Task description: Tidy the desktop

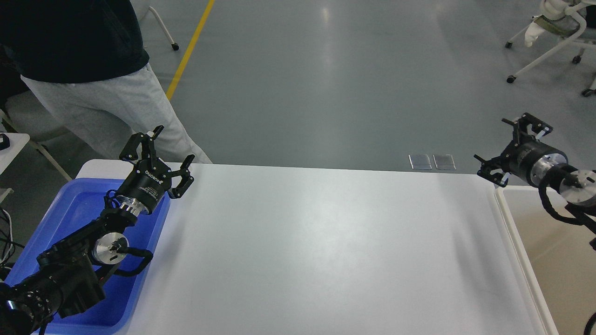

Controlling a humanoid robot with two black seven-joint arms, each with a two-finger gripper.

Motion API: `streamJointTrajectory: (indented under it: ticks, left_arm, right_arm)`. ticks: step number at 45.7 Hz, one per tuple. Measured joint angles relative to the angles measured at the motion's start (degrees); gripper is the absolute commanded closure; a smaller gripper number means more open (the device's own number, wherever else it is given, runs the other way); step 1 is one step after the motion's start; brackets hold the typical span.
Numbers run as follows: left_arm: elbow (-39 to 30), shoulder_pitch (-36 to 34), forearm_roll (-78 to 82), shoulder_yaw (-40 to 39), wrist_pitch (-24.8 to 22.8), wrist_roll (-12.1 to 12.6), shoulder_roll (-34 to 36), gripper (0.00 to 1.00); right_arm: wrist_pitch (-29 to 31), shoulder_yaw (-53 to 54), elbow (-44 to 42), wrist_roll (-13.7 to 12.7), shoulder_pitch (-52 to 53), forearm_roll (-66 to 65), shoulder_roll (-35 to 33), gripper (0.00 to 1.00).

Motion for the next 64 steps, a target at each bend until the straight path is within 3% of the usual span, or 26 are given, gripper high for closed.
streamJointTrajectory:
  ticks: [5, 18, 64]
  left_arm:
    - [0.01, 0.0, 0.0, 0.0, 0.0, 0.0, 0.0, 0.0]
    - [0.01, 0.0, 0.01, 0.0, 0.0, 0.0, 0.01, 0.0]
    - [0.0, 0.01, 0.0, 0.0, -0.01, -0.09, 0.0, 0.0]
  right_arm:
    - [5.08, 0.7, 2.25, 0.06, 0.02, 0.28, 0.03, 0.0]
    - [10.65, 2.02, 4.79, 0.16, -0.22, 0.46, 3.15, 0.0]
    - [13.0, 10.43, 1.59, 0.82, -6.57, -0.21, 17.81, 0.0]
